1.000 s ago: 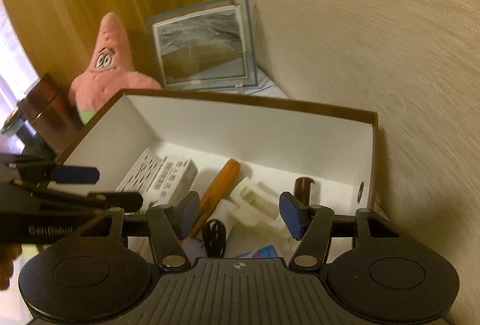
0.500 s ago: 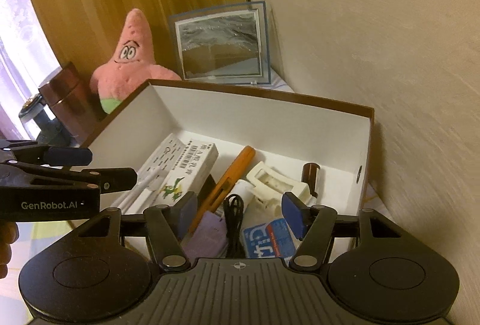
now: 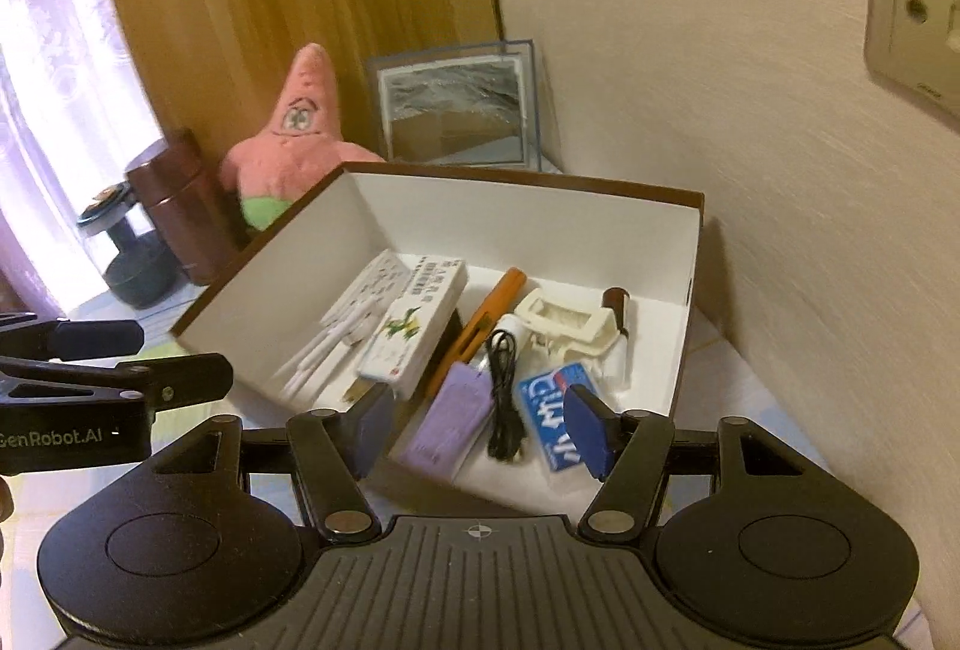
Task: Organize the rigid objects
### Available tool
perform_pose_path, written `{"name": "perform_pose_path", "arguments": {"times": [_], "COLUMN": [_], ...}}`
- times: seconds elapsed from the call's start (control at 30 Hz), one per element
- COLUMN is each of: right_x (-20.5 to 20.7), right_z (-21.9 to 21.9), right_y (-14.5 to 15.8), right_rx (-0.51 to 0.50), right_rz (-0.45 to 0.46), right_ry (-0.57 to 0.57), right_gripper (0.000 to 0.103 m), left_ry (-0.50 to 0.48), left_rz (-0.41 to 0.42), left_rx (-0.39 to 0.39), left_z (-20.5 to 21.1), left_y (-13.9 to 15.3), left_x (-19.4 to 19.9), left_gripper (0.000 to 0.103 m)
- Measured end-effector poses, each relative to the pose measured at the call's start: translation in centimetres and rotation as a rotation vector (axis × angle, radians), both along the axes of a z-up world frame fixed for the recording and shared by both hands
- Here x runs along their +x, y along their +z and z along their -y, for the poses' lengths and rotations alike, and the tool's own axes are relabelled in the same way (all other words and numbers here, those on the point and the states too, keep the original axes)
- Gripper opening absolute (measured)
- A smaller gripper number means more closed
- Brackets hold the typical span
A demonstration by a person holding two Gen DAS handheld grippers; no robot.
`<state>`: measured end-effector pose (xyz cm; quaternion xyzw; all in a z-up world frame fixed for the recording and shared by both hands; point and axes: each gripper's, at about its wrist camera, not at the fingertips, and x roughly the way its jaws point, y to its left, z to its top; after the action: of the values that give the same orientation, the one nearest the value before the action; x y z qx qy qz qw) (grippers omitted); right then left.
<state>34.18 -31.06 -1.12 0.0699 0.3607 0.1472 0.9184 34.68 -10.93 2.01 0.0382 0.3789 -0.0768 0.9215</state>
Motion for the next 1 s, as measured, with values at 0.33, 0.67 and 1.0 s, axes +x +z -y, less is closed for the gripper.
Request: {"name": "perform_pose_path", "arguments": {"times": [0.33,0.67,1.0], "right_x": [-7.1,-13.4,-19.5], "right_z": [-1.9,-4.1,-5.8], "right_y": [1.6,2.2,1.4], "right_rx": [0.020,0.003,-0.018], "right_rz": [0.005,-0.008,-0.027], "right_ry": [0.027,0.078,0.141], "right_gripper": [0.060,0.060,0.060], "left_ry": [0.066,0.135,0.189], "left_rz": [0.017,-0.004,-0.040], "left_rx": [-0.002,-0.008,-0.009], "left_z": [-2.8,-5.9,-7.8], "left_y": [1.5,1.6,0.3], "left_x": [-8.8,-16.6,-23.9], "left_gripper": [0.073,0.073,0.073]}}
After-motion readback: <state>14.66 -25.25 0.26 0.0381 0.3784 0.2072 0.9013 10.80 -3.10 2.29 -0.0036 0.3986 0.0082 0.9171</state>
